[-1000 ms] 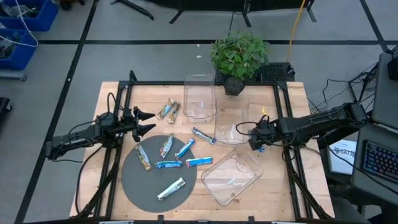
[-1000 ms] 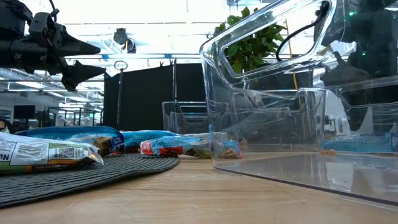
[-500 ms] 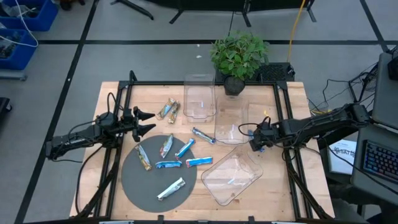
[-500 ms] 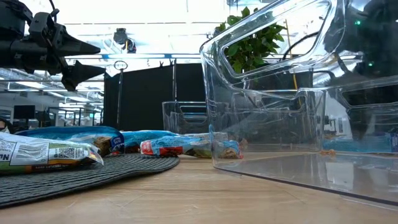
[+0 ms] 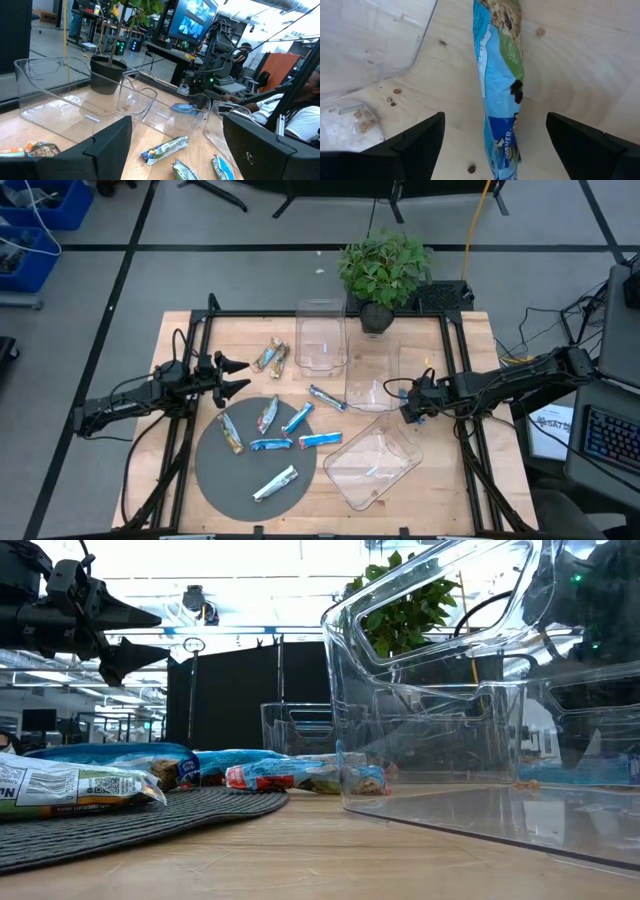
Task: Pick and place Granola Bars by type
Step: Put the blue granola bar into the bottom transparent bin
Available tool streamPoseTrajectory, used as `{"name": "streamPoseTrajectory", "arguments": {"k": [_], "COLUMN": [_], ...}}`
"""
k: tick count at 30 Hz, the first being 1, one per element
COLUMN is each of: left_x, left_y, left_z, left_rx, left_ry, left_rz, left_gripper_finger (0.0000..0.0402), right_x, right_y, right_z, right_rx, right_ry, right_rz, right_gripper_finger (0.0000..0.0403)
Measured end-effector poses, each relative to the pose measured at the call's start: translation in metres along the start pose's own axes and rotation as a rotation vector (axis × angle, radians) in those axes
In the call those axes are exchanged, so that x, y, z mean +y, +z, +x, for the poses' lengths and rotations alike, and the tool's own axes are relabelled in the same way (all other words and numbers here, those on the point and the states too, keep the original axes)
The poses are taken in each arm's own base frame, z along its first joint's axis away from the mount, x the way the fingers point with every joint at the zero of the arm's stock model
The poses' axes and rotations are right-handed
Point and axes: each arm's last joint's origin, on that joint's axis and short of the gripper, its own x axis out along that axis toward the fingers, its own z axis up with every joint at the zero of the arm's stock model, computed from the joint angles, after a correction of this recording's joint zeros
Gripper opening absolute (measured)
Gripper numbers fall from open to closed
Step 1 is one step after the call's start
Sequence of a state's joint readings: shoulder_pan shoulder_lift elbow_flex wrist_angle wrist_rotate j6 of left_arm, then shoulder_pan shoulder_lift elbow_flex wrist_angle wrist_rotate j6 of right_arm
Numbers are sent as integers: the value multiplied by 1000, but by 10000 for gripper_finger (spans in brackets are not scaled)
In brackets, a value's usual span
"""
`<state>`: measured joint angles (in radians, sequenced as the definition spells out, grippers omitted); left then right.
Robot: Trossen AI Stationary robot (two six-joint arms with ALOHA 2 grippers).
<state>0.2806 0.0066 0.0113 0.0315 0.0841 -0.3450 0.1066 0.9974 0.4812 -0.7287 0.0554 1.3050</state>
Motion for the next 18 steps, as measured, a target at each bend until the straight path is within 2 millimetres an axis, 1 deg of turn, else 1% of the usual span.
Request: {"name": "streamPoseTrajectory", "arguments": {"k": [6, 8, 11, 18], "left_x": [0, 0, 0, 0], "left_y": [0, 0, 0, 0], "left_z": [0, 0, 0, 0], "left_rx": [0, 0, 0, 0], "left_ry": [0, 0, 0, 0], "left_rz": [0, 0, 0, 0], "left_gripper_finger": [310, 310, 310, 310], "right_x": [0, 0, -2, -7], "right_y": [0, 0, -1, -3], "right_z": [0, 0, 2, 8], "right_rx": [-2, -2, 2, 23], "right_ry": [-2, -2, -3, -5], "right_rz": [0, 0, 0, 11], "right_gripper_finger": [337, 331, 310, 236]}}
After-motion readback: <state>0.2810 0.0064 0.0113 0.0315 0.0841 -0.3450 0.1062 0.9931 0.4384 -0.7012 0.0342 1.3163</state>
